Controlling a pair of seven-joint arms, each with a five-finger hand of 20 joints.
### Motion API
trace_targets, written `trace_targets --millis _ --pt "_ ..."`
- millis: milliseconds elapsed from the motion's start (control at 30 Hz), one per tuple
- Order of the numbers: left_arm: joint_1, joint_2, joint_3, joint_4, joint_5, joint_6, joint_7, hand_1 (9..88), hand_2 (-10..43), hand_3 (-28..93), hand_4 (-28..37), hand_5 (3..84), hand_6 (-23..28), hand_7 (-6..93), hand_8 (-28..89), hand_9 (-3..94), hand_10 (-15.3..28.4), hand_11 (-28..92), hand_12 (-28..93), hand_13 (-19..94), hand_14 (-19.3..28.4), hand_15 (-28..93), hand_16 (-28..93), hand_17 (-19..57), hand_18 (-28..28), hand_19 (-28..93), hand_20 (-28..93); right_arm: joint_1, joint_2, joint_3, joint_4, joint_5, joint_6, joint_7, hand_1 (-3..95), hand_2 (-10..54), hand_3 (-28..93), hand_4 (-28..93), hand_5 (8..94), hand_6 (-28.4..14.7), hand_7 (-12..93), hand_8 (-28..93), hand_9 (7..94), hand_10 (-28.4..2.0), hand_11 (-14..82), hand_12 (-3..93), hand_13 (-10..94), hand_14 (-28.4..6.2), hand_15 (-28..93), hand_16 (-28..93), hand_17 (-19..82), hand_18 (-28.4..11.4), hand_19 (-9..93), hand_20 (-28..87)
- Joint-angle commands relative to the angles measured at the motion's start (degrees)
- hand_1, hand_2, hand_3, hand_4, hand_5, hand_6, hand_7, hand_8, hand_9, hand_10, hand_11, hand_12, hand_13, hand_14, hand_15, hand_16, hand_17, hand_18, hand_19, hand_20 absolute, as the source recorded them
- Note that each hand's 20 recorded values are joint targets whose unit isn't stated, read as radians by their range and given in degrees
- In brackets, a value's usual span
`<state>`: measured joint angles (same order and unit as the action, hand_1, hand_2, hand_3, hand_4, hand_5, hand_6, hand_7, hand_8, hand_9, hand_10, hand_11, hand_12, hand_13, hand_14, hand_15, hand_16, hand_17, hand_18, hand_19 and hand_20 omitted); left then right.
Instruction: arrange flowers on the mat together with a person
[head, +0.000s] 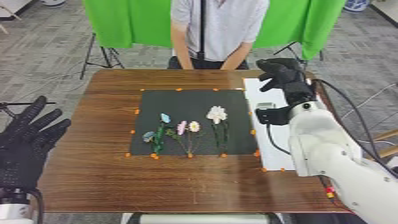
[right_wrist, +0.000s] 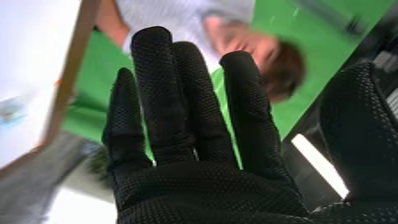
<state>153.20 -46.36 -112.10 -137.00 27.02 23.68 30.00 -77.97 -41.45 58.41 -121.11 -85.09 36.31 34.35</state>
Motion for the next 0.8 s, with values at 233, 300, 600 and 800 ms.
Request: trace_targets --millis 233,300,600,800 --pt "1.31 0.13 1.80 0.56 -1.67 1.32 1.39 18.9 8.7 74 -28.3 31.2 3.6 10.0 -9 29.5 14.5 16 13 20 20.7 43 -3 -10.0 19.4 38 17 -18.66 -1.96 14.25 -0.67 26.92 3.31 -18.20 20.5 5.4 73 -24 49.8 -0.8 12 -11 54.3 -17.3 16.1 14.7 47 -18.4 58 10 5 -25.1 57 13" --pt "1.46 0.14 1.77 0.49 -1.81 1.49 1.57 18.9 8.7 74 -28.3 31.2 3.6 10.0 -9 29.4 14.4 16 13 20 20.7 43 -3 -10.0 19.4 38 17 -18.56 -2.08 14.21 -0.65 26.75 3.65 -18.21 20.4 5.4 73 -24 49.5 -0.7 12 -11 53.6 -17.2 15.8 14.7 47 -18.5 57 10 5 -25.1 57 13" --pt "0.42 -0.35 2.17 0.49 -0.84 1.06 0.53 19.2 8.7 74 -28.3 31.2 3.7 10.2 -9 29.5 14.7 17 13 21 21.0 44 -3 -9.9 19.5 38 17 -21.44 -1.54 16.98 -1.22 28.12 2.28 -19.73 20.0 5.3 73 -24 49.2 -0.4 12 -11 53.2 -16.9 15.7 14.7 46 -18.7 57 10 4 -25.3 56 14" --pt "0.81 0.60 2.09 0.64 -1.84 1.45 1.51 19.3 8.8 74 -28.3 31.2 3.8 10.3 -9 29.8 14.8 17 13 21 21.1 44 -3 -9.9 19.5 39 17 -22.22 -1.16 17.92 -0.99 29.34 0.69 -21.08 20.0 5.3 74 -24 49.3 -0.2 12 -11 53.1 -16.8 15.6 14.7 46 -18.7 56 10 4 -25.4 56 14"
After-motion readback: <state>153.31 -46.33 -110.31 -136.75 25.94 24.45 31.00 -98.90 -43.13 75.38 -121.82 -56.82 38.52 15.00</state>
